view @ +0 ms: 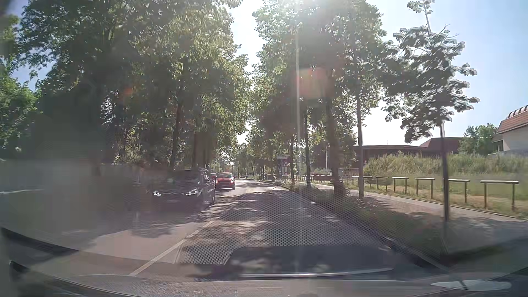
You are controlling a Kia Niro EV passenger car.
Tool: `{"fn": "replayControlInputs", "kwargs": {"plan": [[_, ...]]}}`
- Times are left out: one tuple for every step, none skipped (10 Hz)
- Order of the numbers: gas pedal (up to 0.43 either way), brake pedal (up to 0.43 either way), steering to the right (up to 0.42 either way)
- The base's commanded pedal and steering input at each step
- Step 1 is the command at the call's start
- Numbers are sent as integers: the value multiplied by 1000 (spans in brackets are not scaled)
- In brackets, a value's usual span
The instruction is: Follow the waypoints while adhering to traffic rules and regulations
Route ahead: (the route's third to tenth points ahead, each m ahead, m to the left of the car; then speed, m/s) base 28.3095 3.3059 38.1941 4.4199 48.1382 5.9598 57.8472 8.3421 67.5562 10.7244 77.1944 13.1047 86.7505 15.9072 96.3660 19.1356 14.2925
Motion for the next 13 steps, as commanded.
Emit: {"fn": "replayControlInputs", "kwargs": {"plan": [[169, 12, -18], [169, 12, -18], [169, 12, -18], [169, 12, -17], [169, 12, -16], [169, 12, -16], [169, 12, -16], [157, 12, -16], [157, 12, -16], [157, 12, -16], [157, 12, -16], [157, 12, -16], [157, 12, -16]]}}
